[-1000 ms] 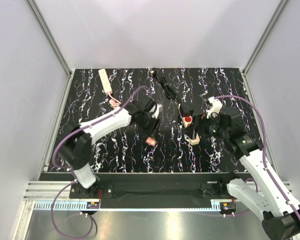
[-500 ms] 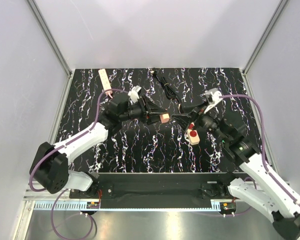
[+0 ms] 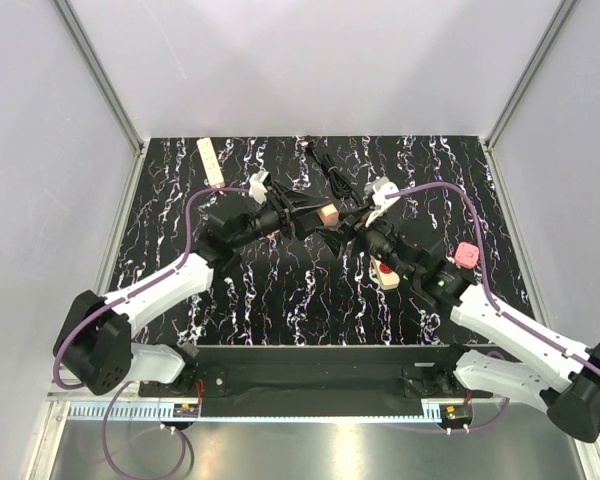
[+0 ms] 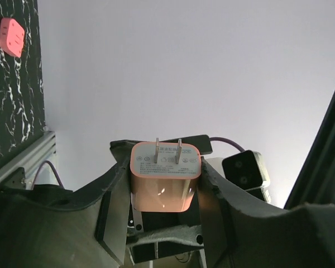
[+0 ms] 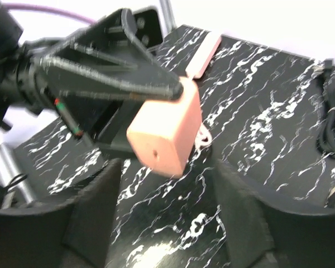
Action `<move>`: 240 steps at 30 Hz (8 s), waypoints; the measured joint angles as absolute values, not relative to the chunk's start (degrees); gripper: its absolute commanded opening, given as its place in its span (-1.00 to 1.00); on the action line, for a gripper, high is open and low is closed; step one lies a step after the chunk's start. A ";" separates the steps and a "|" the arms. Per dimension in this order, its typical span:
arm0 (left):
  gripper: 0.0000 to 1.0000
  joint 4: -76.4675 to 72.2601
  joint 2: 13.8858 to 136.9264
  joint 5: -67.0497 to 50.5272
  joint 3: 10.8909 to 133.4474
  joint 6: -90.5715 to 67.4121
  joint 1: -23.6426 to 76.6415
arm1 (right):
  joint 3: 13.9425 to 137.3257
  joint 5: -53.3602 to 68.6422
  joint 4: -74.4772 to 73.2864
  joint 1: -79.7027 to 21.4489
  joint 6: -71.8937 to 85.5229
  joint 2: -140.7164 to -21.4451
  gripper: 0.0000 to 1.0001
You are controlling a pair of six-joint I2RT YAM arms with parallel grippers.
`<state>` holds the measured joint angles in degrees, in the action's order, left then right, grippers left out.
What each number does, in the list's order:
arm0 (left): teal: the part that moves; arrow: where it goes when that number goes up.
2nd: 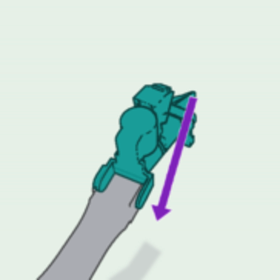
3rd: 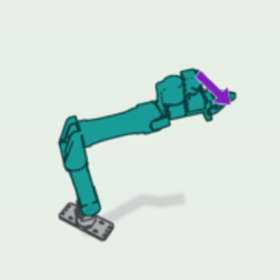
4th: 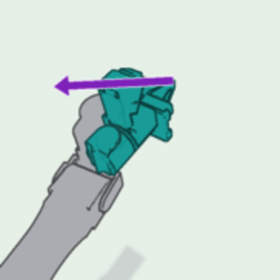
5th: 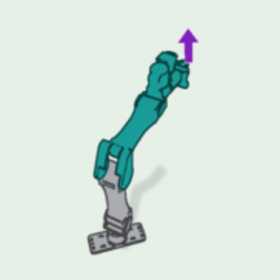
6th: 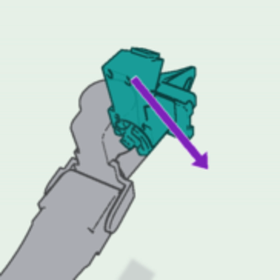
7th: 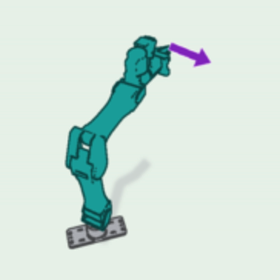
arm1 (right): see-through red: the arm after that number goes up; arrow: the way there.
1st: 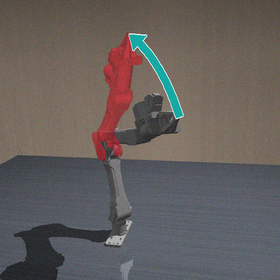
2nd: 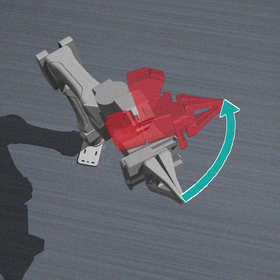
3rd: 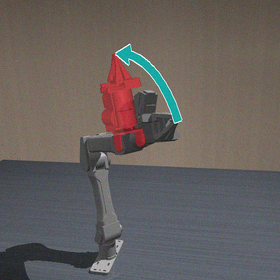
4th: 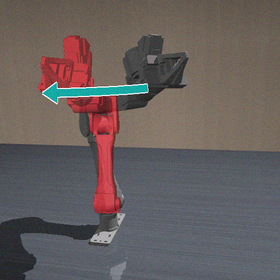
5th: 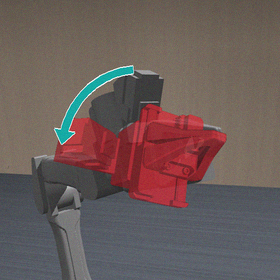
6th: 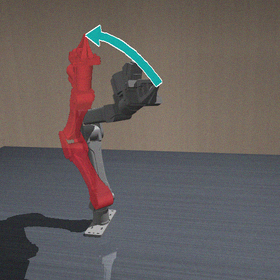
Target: Insert the plug
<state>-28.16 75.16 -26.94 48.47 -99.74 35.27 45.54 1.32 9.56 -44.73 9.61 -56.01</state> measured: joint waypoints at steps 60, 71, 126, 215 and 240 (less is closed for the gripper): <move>0.98 39.44 78.89 -5.89 76.07 -19.14 27.92 | 64.45 -2.44 -41.89 -24.25 4.75 -87.59 -1.00; 0.98 39.40 77.34 -4.47 75.92 -18.79 27.90 | 68.49 -0.14 -41.71 -20.78 2.15 -93.54 -1.00; 0.98 39.38 77.34 -4.49 75.70 -18.41 26.63 | 66.35 3.16 -47.62 -20.01 2.39 -92.07 -1.00; 0.98 39.20 77.34 -6.07 75.33 -18.44 26.63 | 61.84 -7.57 -40.88 -28.14 17.43 -86.35 0.66; 0.75 34.72 115.50 -10.07 90.61 -27.03 -0.78 | 54.17 4.75 -41.34 -28.36 19.14 -47.31 0.59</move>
